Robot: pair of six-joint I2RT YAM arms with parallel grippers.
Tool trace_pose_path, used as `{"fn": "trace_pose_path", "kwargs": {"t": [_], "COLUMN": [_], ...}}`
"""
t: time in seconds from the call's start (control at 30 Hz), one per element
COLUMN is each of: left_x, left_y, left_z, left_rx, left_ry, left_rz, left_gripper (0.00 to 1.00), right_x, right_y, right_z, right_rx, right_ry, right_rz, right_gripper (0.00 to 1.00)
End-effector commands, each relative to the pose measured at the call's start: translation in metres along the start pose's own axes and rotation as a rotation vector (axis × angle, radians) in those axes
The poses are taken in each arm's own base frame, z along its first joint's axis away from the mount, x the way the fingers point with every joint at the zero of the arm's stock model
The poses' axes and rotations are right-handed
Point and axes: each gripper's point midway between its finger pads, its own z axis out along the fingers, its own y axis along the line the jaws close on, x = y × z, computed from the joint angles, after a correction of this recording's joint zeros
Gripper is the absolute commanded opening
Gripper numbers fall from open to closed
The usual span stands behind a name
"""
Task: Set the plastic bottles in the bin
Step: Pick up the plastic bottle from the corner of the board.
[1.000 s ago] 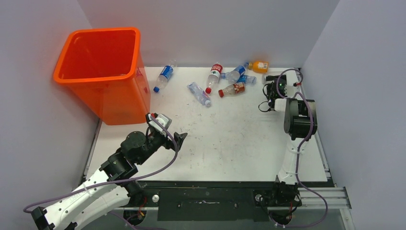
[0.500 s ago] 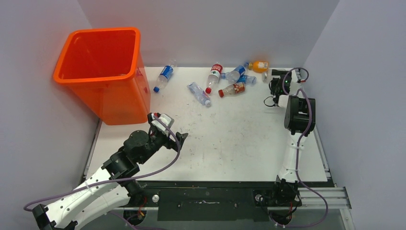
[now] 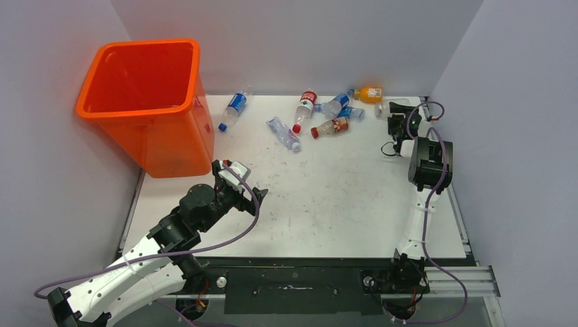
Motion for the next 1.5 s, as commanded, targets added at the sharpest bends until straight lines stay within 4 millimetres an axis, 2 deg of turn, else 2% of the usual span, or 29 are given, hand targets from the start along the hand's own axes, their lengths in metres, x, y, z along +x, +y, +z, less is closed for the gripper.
{"fn": "trace_pose_path", "kwargs": {"t": [0.0,0.1,0.3,0.47,0.57,0.6,0.67,0.8,0.93,1.03,1.13,1.2,1.27,1.33,1.47], "left_x": [-0.014,-0.016,-0.020,-0.024,-0.026,-0.027,-0.029,-0.033,-0.043,-0.062,-0.082,-0.092,-0.095,-0.090,-0.075], "left_y": [0.004,0.005,0.007,0.011,0.014,0.015,0.018,0.019,0.013,0.009,-0.002,-0.018,-0.043,-0.061,-0.076], "left_z": [-0.002,-0.004,-0.007,-0.010,-0.013,-0.014,-0.015,-0.018,-0.025,-0.035,-0.046,-0.052,-0.056,-0.058,-0.060], "left_rx": [-0.017,-0.018,-0.024,-0.045,-0.058,-0.062,-0.075,-0.077,-0.038,-0.004,0.067,0.168,0.308,0.423,0.527], "left_ry": [-0.041,-0.050,-0.069,-0.089,-0.104,-0.109,-0.118,-0.145,-0.213,-0.330,-0.433,-0.450,-0.449,-0.472,-0.556], "left_rz": [-0.004,-0.006,-0.013,-0.019,-0.020,-0.019,-0.020,-0.027,-0.042,-0.111,-0.267,-0.356,-0.409,-0.473,-0.534], "left_gripper": [0.99,0.99,0.99,0.99,1.00,1.00,1.00,1.00,0.98,0.96,0.96,0.96,0.96,0.96,0.96], "right_x": [0.001,0.000,-0.007,-0.013,-0.007,-0.002,0.012,0.057,0.116,0.148,0.178,0.184,0.188,0.193,0.201], "right_y": [-0.048,-0.032,0.015,0.057,0.081,0.097,0.113,0.143,0.156,0.161,0.161,0.167,0.168,0.167,0.159], "right_z": [-0.013,-0.023,-0.053,-0.085,-0.108,-0.121,-0.147,-0.215,-0.297,-0.364,-0.426,-0.459,-0.485,-0.508,-0.543], "right_rx": [0.112,0.068,-0.043,-0.140,-0.206,-0.242,-0.285,-0.425,-0.569,-0.687,-0.773,-0.828,-0.866,-0.901,-0.934], "right_ry": [0.028,0.030,0.010,0.001,0.023,0.032,0.047,0.112,0.235,0.330,0.417,0.440,0.458,0.488,0.535], "right_rz": [-0.045,-0.048,-0.080,-0.116,-0.134,-0.152,-0.218,-0.308,-0.340,-0.307,-0.303,-0.312,-0.316,-0.305,-0.272], "right_gripper": [0.22,0.16,0.06,0.05,0.05,0.05,0.05,0.05,0.05,0.05,0.05,0.05,0.05,0.05,0.05]}}
